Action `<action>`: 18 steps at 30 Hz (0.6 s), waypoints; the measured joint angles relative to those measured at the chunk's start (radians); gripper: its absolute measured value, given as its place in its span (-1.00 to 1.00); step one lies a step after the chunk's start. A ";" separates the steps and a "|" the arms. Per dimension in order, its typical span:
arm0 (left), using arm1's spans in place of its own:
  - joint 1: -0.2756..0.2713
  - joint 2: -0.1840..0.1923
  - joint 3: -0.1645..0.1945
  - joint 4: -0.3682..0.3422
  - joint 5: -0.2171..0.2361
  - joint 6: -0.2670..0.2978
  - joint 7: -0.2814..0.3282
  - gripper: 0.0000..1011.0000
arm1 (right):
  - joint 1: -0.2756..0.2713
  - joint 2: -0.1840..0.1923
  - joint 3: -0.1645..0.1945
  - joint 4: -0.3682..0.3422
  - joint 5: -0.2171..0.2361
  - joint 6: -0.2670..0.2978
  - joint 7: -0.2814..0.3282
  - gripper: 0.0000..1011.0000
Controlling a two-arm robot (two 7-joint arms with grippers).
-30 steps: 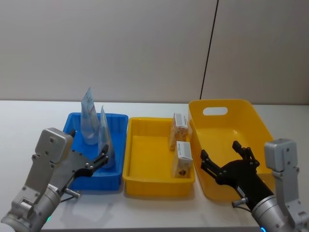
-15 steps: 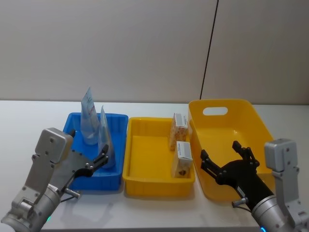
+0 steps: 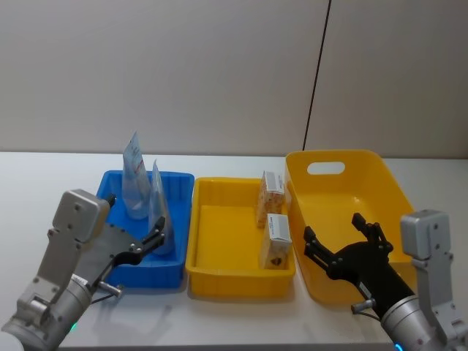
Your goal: Bimanual collaborative sorting of washing and personal care products
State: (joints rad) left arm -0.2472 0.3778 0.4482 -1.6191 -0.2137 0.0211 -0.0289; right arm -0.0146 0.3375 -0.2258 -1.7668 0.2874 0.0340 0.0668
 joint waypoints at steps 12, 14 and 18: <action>-0.047 -0.017 -0.026 0.046 -0.090 0.078 -0.084 0.98 | 0.000 0.000 0.000 0.000 0.000 0.000 0.000 0.98; -0.057 -0.020 -0.028 0.059 -0.100 0.089 -0.097 0.98 | 0.000 0.000 0.000 0.000 0.000 0.000 0.000 0.98; -0.090 -0.030 -0.031 0.102 -0.124 0.113 -0.131 0.98 | 0.000 0.000 0.000 0.000 0.000 0.000 0.000 0.98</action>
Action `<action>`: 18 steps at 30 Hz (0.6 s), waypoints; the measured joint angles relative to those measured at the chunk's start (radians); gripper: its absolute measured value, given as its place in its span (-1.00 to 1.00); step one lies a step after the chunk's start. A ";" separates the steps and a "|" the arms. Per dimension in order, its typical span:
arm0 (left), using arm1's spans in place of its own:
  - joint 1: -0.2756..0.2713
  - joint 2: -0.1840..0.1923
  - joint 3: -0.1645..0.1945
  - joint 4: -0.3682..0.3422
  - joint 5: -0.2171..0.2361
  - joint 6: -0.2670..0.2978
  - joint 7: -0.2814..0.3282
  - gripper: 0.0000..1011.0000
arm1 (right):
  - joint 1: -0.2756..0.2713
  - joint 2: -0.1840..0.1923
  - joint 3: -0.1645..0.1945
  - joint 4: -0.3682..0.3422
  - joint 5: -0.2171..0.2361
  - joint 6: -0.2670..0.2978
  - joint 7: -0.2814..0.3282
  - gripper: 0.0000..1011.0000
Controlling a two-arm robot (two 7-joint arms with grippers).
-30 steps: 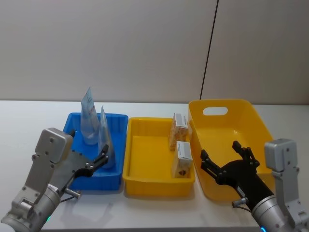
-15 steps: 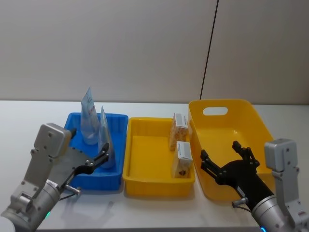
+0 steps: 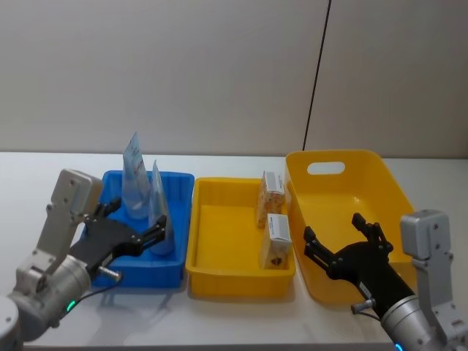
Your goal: Bimanual collaborative sorting of washing and personal care products
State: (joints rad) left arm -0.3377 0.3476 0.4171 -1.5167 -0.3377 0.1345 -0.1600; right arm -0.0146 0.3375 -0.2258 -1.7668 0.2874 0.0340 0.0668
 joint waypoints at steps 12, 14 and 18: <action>-0.129 -0.056 0.010 0.184 -0.032 0.026 -0.093 0.98 | 0.000 0.000 0.000 0.000 0.000 0.000 0.000 0.98; -0.143 -0.064 0.012 0.206 -0.033 0.025 -0.101 0.98 | 0.000 0.000 0.000 0.000 0.000 0.000 0.000 0.98; -0.177 -0.086 0.015 0.261 -0.035 0.018 -0.117 0.98 | 0.000 0.000 0.000 0.000 0.000 0.000 0.000 0.98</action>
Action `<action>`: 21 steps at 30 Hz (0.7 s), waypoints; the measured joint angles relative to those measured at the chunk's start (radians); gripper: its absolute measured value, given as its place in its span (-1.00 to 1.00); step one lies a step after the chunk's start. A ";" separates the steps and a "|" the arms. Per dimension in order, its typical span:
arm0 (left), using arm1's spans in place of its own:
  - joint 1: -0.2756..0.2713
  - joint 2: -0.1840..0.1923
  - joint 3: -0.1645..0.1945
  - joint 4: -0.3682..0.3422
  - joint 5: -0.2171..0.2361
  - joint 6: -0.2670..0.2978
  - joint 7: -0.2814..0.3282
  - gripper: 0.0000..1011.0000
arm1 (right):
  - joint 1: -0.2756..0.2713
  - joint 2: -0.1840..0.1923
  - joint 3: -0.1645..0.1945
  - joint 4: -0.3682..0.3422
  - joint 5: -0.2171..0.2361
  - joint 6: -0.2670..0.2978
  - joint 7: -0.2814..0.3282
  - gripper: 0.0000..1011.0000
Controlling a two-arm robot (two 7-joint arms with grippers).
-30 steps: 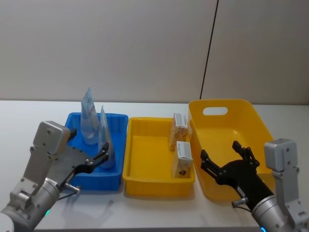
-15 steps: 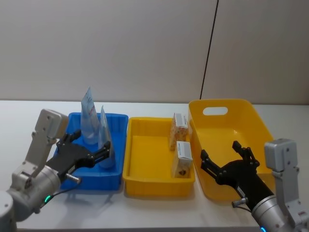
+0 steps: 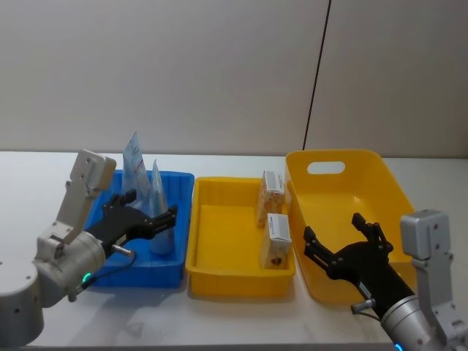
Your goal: Bimanual collaborative sorting of washing and personal care products
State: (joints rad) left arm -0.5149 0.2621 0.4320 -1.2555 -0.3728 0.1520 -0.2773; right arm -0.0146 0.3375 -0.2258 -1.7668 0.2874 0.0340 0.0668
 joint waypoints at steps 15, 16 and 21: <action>-0.105 -0.093 -0.004 0.212 -0.009 -0.048 -0.027 0.98 | 0.000 0.000 0.000 0.000 0.000 0.000 0.000 0.98; -0.111 -0.097 -0.004 0.221 -0.009 -0.050 -0.027 0.98 | 0.000 0.000 0.000 0.000 0.000 0.000 0.000 0.98; -0.133 -0.124 -0.008 0.277 -0.009 -0.064 -0.026 0.98 | 0.000 0.000 0.000 0.000 0.000 0.000 0.000 0.98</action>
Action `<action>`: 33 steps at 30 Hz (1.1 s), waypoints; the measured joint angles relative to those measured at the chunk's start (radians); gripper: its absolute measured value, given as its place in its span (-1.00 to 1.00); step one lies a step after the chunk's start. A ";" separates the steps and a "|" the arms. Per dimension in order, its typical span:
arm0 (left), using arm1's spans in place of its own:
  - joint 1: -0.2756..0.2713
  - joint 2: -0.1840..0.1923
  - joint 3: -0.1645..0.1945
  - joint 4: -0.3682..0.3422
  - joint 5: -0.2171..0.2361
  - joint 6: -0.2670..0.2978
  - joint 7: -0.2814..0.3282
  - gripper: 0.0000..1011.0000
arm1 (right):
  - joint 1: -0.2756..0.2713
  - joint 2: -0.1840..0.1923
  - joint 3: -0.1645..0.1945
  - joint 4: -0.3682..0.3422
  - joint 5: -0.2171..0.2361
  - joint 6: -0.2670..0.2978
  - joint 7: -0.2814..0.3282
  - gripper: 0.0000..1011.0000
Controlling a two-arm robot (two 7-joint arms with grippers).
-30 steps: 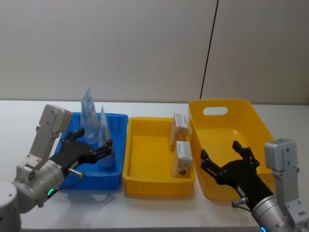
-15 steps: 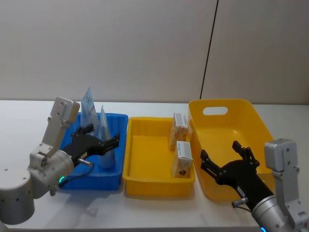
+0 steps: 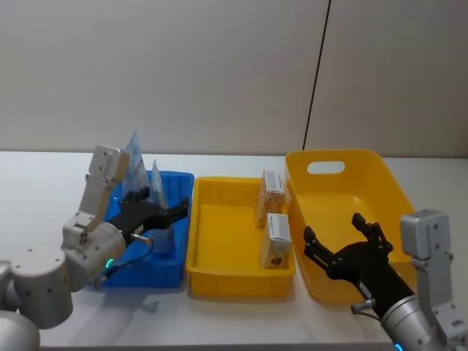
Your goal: Bimanual collaborative sorting of washing and personal care products
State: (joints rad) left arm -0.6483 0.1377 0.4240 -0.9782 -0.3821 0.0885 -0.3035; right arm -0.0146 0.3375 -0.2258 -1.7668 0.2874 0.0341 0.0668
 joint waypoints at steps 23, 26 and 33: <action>-0.046 -0.051 -0.007 0.109 0.003 -0.027 0.007 0.42 | 0.000 0.000 0.000 0.000 0.000 0.000 0.000 0.98; -0.048 -0.053 -0.007 0.112 0.003 -0.028 0.007 0.28 | 0.000 0.000 0.000 0.000 0.000 0.000 0.000 0.98; -0.051 -0.056 -0.008 0.118 0.004 -0.030 0.008 -0.18 | 0.000 0.000 0.000 0.000 0.000 0.000 0.000 0.98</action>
State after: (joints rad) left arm -0.6989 0.0819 0.4161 -0.8605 -0.3784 0.0589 -0.2959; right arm -0.0146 0.3375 -0.2258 -1.7668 0.2874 0.0341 0.0668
